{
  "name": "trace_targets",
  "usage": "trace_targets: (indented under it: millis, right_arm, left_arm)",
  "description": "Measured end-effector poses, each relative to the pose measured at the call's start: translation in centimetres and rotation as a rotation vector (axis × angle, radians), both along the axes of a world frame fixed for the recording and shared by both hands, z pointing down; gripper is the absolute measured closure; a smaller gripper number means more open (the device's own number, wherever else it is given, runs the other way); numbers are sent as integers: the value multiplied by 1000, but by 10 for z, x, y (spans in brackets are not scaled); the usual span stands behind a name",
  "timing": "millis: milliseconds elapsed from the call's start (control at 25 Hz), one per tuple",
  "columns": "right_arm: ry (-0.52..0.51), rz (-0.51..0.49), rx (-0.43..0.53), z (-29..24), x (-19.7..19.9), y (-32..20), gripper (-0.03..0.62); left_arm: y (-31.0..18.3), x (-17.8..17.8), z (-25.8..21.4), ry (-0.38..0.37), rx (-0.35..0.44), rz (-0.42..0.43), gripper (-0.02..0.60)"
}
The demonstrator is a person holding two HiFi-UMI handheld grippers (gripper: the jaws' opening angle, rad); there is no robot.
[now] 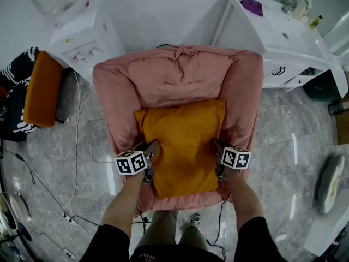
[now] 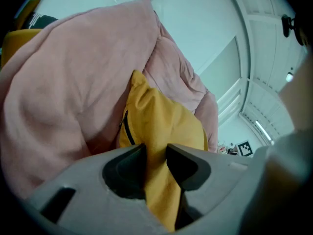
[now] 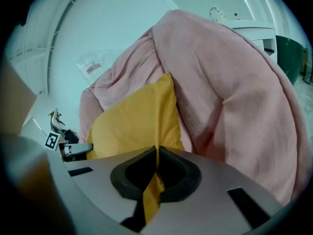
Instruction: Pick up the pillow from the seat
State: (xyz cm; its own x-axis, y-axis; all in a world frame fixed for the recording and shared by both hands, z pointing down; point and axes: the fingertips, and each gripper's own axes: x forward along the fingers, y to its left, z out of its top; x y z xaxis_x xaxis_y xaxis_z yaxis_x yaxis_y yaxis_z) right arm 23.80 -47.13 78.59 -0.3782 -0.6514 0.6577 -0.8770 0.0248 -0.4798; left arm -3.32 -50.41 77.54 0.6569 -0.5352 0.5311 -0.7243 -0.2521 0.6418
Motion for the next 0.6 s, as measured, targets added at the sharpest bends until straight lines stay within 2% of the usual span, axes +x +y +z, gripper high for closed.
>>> trace_targets:
  millis: [240,600]
  right_arm:
    - [4,-2,11,-10,-1,6,586]
    - [-3,21,52,-34,-5,28,586]
  left_arm:
    - [6,0,-12,2,24,20,460]
    - [27,-6,-34,15,68,4,465]
